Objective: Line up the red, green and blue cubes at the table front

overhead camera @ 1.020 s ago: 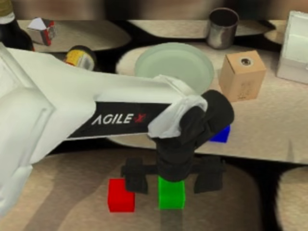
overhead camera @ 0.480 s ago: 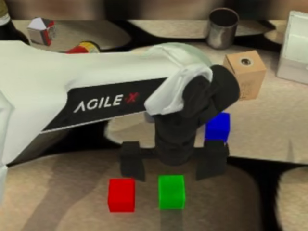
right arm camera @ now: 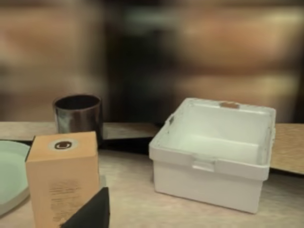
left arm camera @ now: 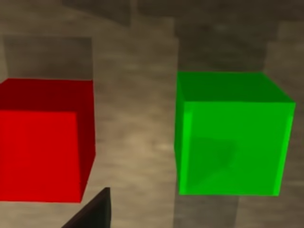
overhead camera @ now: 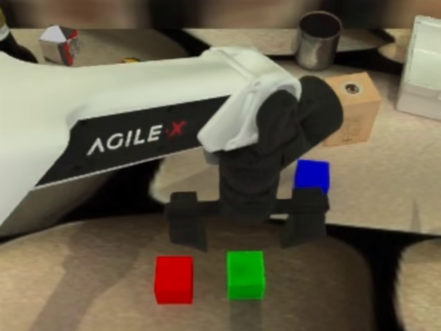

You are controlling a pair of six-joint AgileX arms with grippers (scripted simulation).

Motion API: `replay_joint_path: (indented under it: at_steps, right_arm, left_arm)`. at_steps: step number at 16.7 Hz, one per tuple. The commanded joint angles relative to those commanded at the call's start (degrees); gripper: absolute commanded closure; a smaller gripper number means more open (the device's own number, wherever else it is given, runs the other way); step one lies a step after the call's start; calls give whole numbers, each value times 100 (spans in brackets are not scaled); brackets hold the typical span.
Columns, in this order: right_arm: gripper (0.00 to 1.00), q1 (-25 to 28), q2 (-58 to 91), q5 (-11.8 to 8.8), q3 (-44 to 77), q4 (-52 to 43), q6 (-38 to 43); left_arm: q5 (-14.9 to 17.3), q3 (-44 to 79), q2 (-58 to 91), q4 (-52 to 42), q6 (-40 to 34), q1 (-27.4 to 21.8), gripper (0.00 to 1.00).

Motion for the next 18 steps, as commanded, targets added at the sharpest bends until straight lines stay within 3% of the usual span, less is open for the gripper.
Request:
replay_joint_path:
  at_steps: [6, 12, 18]
  right_arm:
    - [0, 442, 1611, -25, 1579, -1039, 542]
    - [0, 1150, 5259, -1, 4521, -2960, 1485]
    - [0, 1900, 9109, 2, 7426, -5022, 2465]
  left_arm:
    - [-94, -1259, -1495, 909, 454, 772, 0]
    - [-122, -3895, -4272, 2371, 1478, 2240, 0]
    - [-50, -6676, -7516, 4003, 3014, 3763, 0]
